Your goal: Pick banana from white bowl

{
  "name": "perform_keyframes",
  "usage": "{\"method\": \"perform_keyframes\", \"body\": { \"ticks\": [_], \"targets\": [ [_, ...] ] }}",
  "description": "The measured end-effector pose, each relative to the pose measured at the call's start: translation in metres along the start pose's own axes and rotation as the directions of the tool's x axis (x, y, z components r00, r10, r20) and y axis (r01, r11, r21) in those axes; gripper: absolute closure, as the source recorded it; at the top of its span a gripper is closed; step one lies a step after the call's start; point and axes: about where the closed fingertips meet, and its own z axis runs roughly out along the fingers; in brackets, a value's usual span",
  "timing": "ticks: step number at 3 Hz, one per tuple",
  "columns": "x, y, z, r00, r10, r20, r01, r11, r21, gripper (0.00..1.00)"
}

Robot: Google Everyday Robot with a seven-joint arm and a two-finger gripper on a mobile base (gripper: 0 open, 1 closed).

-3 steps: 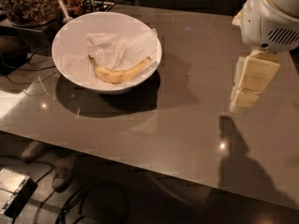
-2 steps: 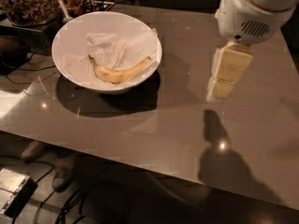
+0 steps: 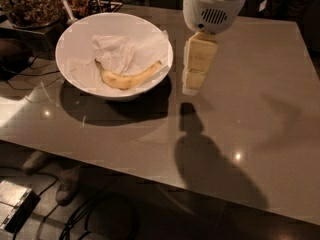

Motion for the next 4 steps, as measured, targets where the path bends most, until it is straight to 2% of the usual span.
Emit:
{"method": "perform_keyframes", "body": {
  "ticks": [1, 2, 3, 4],
  "targets": [
    [-0.003, -0.001, -0.002, 1.0, -0.003, 0.006, 0.003, 1.0, 0.008, 0.0],
    [-0.022, -0.002, 0.011, 0.999, -0.039, 0.024, 0.039, 0.9992, 0.011, 0.0],
    [-0.065, -0.009, 0.037, 0.995, -0.1, 0.01, 0.1, 0.9949, 0.007, 0.0],
    [-0.067, -0.009, 0.038, 0.994, -0.105, 0.01, 0.105, 0.9944, 0.007, 0.0]
  ]
}}
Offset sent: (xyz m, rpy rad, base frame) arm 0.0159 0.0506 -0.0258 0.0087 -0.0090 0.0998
